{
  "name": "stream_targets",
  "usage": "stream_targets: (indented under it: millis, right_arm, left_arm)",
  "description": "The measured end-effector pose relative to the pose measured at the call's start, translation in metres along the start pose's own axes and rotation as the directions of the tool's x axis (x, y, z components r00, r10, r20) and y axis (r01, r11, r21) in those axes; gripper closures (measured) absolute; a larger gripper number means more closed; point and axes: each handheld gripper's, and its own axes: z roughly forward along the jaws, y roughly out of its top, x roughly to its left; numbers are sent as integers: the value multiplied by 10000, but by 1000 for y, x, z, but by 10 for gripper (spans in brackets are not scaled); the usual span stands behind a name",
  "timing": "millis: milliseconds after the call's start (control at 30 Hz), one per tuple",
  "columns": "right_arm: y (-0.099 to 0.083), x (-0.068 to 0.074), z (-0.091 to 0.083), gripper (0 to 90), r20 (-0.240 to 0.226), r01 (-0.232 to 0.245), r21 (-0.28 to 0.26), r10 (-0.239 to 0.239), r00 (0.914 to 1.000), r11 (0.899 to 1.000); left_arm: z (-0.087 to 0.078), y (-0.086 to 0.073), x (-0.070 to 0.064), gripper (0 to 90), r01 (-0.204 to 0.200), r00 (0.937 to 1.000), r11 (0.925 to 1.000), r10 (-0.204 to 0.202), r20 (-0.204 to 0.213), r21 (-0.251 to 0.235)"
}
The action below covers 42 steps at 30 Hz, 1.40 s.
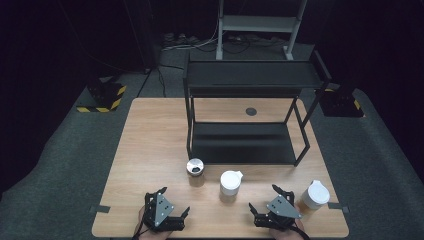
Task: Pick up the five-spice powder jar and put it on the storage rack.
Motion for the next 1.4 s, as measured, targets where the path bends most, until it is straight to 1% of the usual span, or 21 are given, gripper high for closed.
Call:
stream_targets:
  millis: [33,100,200,267,333,400,433,467,600,800,933,1100,1400]
  right_arm:
    - [0,0,0,0,9,-21,-8,21,10000,10000]
    - [0,0,0,0,24,-58,-8,58,10000,10000]
    - [0,-1,0,0,18,-84,-20,84,10000,10000]
    - [-1,-1,0,0,6,-96,-34,96,10000,9999]
    - [-1,-1,0,0,-22,-130,-21,130,9999,9999]
    - [0,-2,0,0,-46,-170,-12,169,9998,9999]
    - [0,-2,0,0,-47,-185,-17,185,9998,9998]
    - [-1,-3,0,0,-53,-203,-21,203,9998,9998]
    - [-1,-3,0,0,-56,-196,-33,196,9998,9998]
    - [-1,-2,0,0,-41,-84,-28,84,10000,10000]
    - [-1,-2,0,0,-47,-79,-39,79,10000,10000]
    - [-1,-2,0,0,-62,-130,-49,130,9999,9999]
    - [-2,-5,-1,0,-94,-338,-98,337,9994,9994]
  left_arm:
    - [-2,0,1,6,130,9999,9999,-130,35,-68]
    - [-4,2,2,6,261,9996,9996,-261,58,-143]
    - [-7,5,4,6,284,9995,9993,-281,142,-241]
    - [-9,8,4,6,255,9996,9992,-253,77,-313]
    - [-11,11,5,6,343,9994,9985,-342,32,-425]
    - [-13,14,6,6,287,9996,9983,-287,8,-506]
    - [-14,16,7,6,271,9996,9986,-269,62,-460]
    - [-14,17,7,6,220,9998,9983,-219,24,-546]
    - [-15,24,9,6,185,9998,9978,-179,97,-643]
    - [-14,32,10,6,142,9997,9965,-127,192,-822]
    - [-12,36,10,6,87,9997,9964,-67,251,-841]
    - [-9,41,11,6,197,9992,9954,-164,355,-939]
    - [0,50,14,6,122,9988,9949,-73,486,-1005]
